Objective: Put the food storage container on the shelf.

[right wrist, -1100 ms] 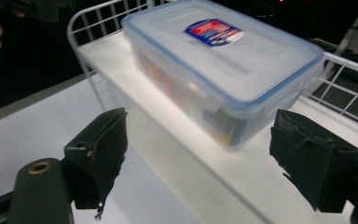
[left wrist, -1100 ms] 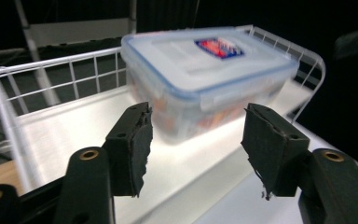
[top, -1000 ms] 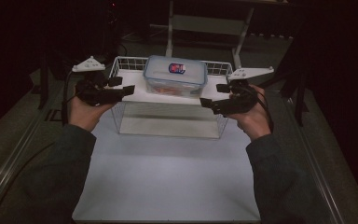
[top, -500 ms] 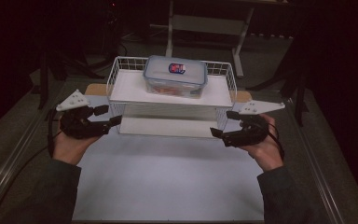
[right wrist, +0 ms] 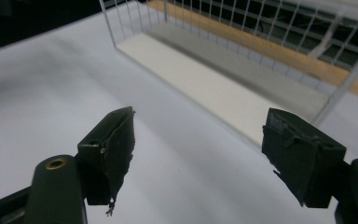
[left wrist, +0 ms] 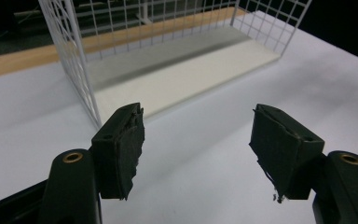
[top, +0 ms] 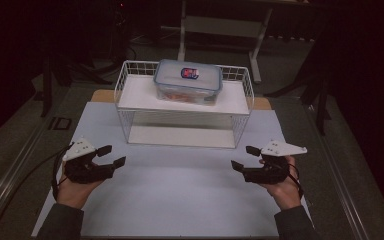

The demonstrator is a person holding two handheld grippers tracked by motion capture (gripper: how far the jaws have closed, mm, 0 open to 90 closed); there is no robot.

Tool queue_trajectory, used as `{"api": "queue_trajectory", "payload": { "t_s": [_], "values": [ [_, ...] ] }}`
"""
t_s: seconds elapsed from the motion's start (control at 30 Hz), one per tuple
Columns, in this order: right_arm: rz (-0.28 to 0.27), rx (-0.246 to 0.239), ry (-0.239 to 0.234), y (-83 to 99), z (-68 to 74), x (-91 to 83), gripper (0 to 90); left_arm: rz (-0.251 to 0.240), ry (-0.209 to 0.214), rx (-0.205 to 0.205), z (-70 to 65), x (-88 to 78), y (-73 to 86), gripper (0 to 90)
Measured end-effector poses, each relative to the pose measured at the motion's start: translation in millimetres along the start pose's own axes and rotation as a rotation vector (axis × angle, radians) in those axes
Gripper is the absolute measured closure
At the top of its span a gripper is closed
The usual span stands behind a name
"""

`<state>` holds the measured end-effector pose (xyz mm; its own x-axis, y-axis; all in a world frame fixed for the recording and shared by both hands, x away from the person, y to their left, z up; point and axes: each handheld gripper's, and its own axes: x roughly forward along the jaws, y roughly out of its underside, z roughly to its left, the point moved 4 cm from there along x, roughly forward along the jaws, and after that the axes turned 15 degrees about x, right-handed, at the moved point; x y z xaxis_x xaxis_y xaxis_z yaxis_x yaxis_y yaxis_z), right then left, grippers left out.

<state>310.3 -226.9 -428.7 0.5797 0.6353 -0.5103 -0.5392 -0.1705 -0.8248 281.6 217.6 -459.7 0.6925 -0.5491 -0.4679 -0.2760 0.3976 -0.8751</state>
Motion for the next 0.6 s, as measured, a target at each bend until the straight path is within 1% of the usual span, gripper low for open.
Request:
{"api": "queue_trajectory", "payload": {
  "t_s": [0.07,0.13,0.23,0.3,0.37,0.4,0.47,0.5,0.6],
  "values": [
    [0.007,-0.001,0.013,11.6,-1.9,0.8,25.0,-0.019,-0.005,-0.018,-3.7,-1.1,8.3,34.2],
    [-0.005,0.006,0.013,21.6,-2.8,-0.2,25.0,-0.034,-0.025,-0.02,-6.4,-2.2,16.1,34.3],
    [-0.048,0.052,-0.008,34.4,-3.7,-3.2,25.0,-0.053,-0.065,-0.019,-9.2,-4.8,25.8,34.3],
    [-0.065,0.072,-0.004,43.3,-3.7,-4.2,25.0,-0.066,-0.1,-0.012,-11.0,-8.1,30.3,34.6],
    [-0.082,0.071,0.01,52.1,-3.3,-5.4,27.1,-0.078,-0.122,-0.007,-11.8,-12.2,31.6,34.5],
    [-0.08,0.064,0.011,55.6,-2.9,-6.0,27.8,-0.087,-0.129,-0.01,-11.5,-13.9,31.8,34.5],
    [-0.086,0.051,0.03,59.0,-2.2,-7.8,27.9,-0.1,-0.144,-0.025,-9.6,-15.7,33.3,34.5],
    [-0.093,0.054,0.028,59.4,-1.7,-8.9,27.9,-0.101,-0.15,-0.03,-8.9,-15.6,34.2,34.5],
    [-0.111,0.059,0.03,59.3,-2.6,-10.5,29.7,-0.084,-0.171,-0.041,-5.8,-13.1,38.6,34.5]
  ]
}}
